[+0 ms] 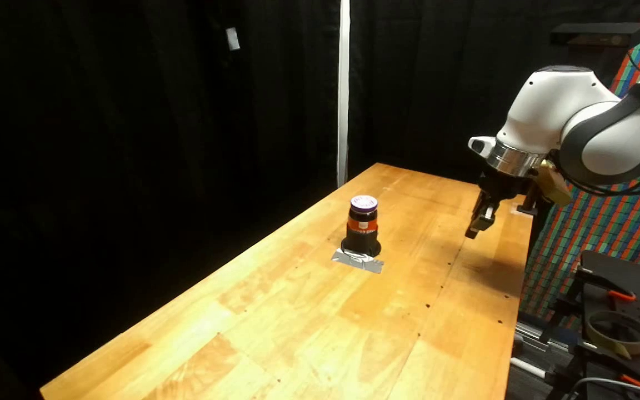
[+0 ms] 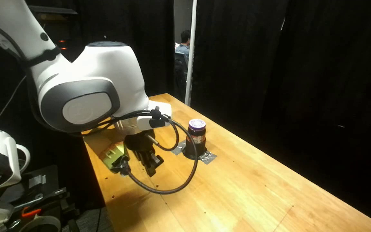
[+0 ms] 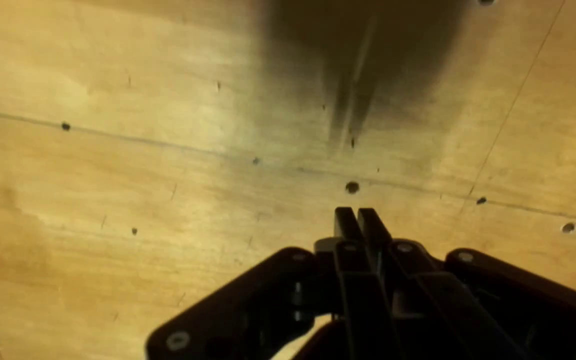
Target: Put the rubber band on the jar.
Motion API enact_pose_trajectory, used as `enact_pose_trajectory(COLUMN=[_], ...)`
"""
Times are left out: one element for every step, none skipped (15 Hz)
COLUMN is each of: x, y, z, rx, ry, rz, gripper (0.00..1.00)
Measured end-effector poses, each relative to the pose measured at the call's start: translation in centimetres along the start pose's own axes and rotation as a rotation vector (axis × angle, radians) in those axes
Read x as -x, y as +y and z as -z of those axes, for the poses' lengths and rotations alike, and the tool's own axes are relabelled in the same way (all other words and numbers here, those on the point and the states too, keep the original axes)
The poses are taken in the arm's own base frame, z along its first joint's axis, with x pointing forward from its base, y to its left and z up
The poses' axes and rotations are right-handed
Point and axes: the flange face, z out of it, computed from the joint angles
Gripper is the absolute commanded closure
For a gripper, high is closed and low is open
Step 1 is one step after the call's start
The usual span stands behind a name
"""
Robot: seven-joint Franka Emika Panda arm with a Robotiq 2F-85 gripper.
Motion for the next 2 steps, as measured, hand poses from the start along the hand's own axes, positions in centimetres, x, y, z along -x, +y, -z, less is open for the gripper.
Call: enact_pose_trajectory(x=[0.54,1.04], y=[-0.01,-0.02], z=[0.11,0.31], rx=[-0.003,-0.003], ry=[-0.062,-0.122], rz=[-0.008,-0.022], gripper=[0.81,0.71])
